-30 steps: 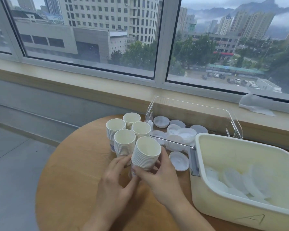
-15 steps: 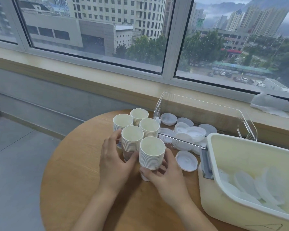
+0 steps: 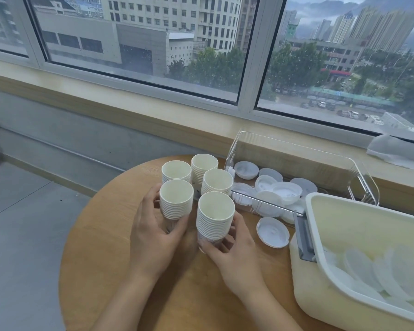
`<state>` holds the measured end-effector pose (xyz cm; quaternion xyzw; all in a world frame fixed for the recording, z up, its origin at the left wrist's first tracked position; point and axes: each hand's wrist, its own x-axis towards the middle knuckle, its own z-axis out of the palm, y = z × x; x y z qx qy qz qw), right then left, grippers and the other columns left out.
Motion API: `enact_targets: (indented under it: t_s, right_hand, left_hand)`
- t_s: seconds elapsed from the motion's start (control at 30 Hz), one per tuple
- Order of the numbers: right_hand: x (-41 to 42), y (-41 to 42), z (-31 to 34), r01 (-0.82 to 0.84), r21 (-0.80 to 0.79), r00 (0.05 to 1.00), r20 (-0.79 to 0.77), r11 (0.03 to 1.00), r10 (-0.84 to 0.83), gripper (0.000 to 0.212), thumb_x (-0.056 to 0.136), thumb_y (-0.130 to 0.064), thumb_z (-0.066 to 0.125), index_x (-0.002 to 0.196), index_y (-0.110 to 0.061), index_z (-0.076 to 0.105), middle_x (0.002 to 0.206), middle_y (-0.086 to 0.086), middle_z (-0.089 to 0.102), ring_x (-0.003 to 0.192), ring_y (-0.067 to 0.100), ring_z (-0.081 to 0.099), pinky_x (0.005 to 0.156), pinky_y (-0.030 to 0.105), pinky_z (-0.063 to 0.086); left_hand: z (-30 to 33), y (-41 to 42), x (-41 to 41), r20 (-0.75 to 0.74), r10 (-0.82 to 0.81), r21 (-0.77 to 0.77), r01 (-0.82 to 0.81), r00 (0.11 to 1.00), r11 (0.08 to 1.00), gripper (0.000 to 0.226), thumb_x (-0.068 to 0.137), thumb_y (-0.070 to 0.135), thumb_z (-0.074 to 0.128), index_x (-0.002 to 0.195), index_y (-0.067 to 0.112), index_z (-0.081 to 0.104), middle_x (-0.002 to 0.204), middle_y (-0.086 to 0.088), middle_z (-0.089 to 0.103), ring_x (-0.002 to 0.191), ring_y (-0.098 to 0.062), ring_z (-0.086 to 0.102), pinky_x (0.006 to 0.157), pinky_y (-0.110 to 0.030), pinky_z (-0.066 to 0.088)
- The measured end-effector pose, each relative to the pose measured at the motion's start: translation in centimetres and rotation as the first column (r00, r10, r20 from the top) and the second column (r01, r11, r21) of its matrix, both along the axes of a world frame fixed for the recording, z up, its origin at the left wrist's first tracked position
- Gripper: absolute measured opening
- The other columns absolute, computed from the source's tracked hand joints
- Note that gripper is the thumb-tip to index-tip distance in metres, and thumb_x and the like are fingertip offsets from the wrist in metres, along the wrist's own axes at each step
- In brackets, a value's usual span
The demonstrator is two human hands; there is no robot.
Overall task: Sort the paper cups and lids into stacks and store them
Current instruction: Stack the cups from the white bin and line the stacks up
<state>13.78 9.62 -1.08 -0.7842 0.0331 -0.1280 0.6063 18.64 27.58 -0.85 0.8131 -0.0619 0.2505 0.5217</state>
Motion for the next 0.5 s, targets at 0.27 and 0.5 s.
enact_targets:
  t_s: [0.27,0.5]
  right_hand:
    - [0.3,0.7,0.2,-0.026,-0.049,1.000,-0.011,0.998,0.026,0.076,0.076,-0.020,0.094,0.138,-0.037,0.054,0.130,-0.011,0.068,0.118,0.008,0.068,0.100,0.036,0.059]
    - [-3.0,-0.1,4.3,0.006,-0.283,0.995,0.093,0.959,0.021,0.101,0.078,-0.033,0.090,0.158,-0.040,0.030,0.154,-0.025,0.039,0.148,-0.005,0.032,0.123,0.023,0.029]
  left_hand:
    - [0.1,1.2,-0.5,-0.022,-0.035,0.055,0.036,0.999,0.998,0.085,0.079,0.035,0.089,0.151,0.033,0.043,0.142,0.016,0.058,0.121,0.001,0.056,0.099,-0.021,0.045]
    - [3.7,0.9,-2.0,0.120,0.055,0.104,-0.067,0.991,0.992,0.087,0.079,0.038,0.082,0.156,0.025,0.041,0.143,0.016,0.050,0.134,-0.013,0.050,0.115,-0.049,0.042]
